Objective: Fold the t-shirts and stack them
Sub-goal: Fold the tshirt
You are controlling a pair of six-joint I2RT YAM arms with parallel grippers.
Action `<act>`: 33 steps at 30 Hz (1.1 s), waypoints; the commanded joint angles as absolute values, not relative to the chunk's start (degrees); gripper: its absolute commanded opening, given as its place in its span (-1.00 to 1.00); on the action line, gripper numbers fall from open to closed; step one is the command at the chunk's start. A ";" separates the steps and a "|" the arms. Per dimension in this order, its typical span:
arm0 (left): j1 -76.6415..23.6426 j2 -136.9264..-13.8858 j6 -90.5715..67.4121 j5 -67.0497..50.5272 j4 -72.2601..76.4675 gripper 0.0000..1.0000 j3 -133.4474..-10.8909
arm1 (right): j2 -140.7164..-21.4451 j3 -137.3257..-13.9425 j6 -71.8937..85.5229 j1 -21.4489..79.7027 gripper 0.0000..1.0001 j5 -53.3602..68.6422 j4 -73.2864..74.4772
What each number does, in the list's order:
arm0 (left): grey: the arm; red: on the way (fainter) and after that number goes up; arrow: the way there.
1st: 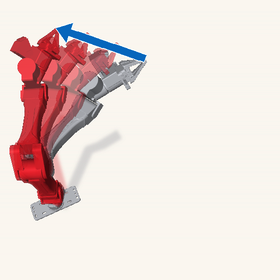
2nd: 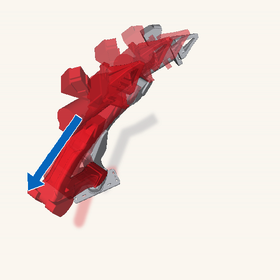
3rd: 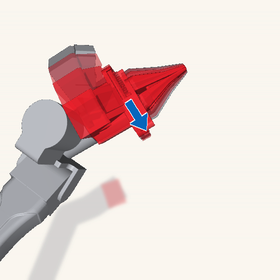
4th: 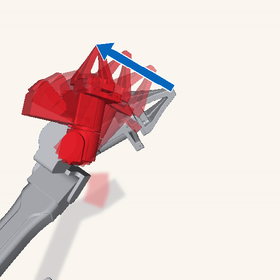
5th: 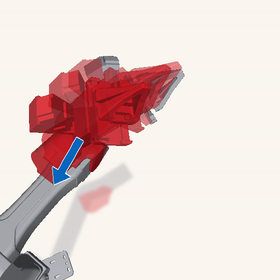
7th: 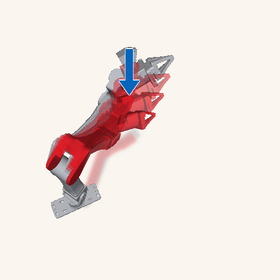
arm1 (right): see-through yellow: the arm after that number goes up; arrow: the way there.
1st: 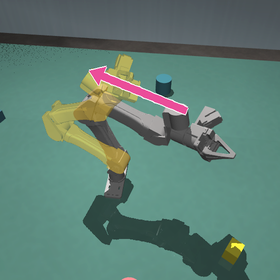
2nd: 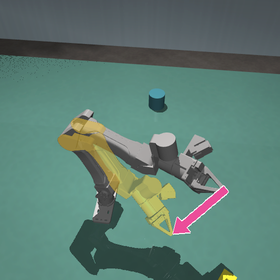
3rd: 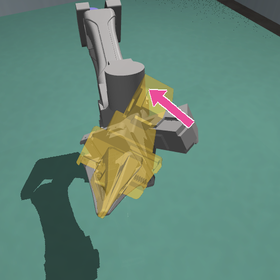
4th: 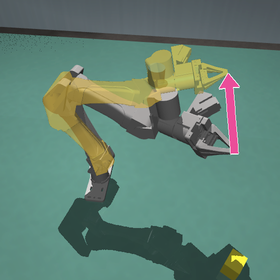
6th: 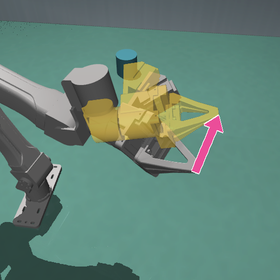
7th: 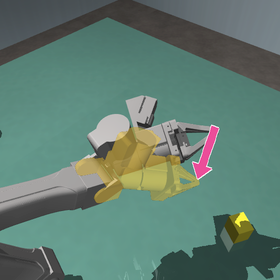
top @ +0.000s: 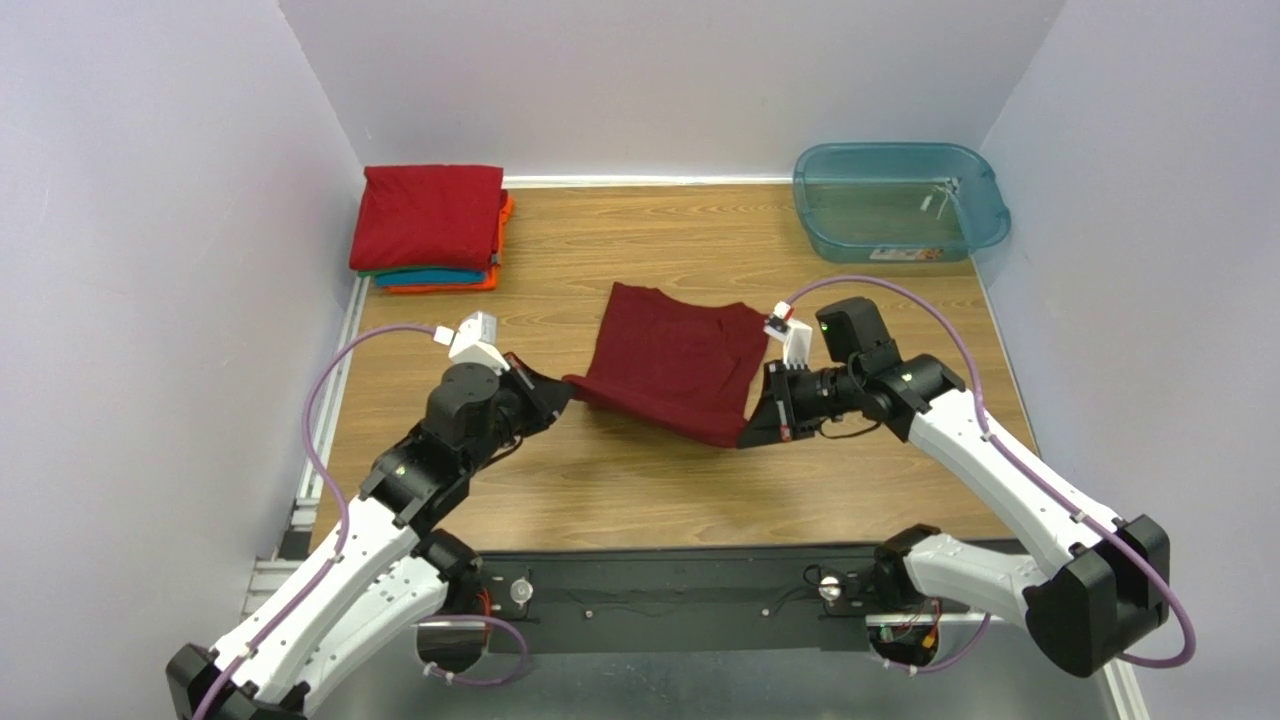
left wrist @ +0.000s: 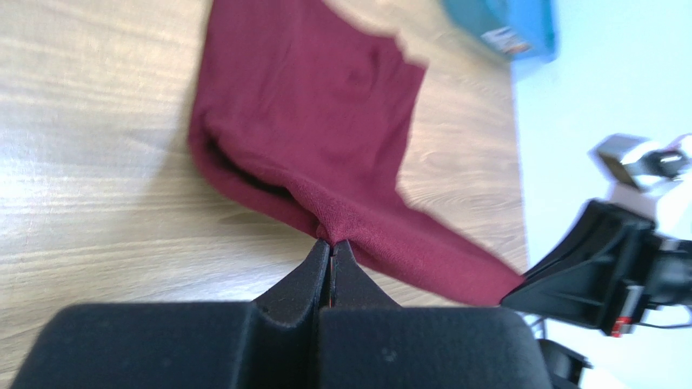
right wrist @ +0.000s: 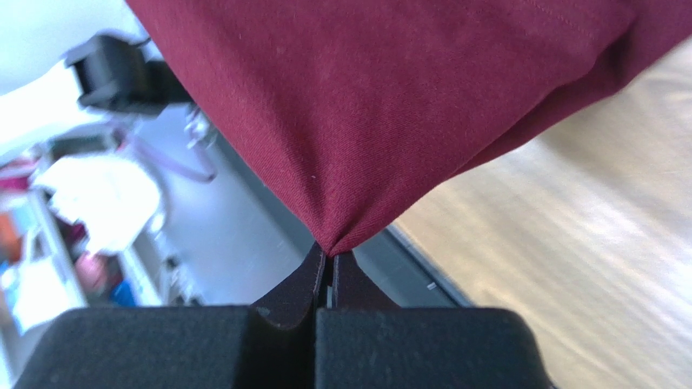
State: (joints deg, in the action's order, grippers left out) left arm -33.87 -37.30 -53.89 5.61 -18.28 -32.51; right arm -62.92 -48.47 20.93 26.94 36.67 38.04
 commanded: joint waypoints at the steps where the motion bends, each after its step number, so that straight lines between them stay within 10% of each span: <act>1: -33.84 -33.15 -54.05 10.63 -22.75 -1.00 -35.59 | -61.96 -51.06 18.54 27.07 -0.99 46.31 44.82; 33: -31.82 -57.82 -46.68 20.31 -7.74 -1.00 -45.70 | -71.01 -58.88 26.63 26.89 -0.99 17.51 36.92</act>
State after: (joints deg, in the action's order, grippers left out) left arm -33.06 -54.87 -49.30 15.97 -11.07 -42.35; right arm -70.04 -57.06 25.23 26.98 25.71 39.13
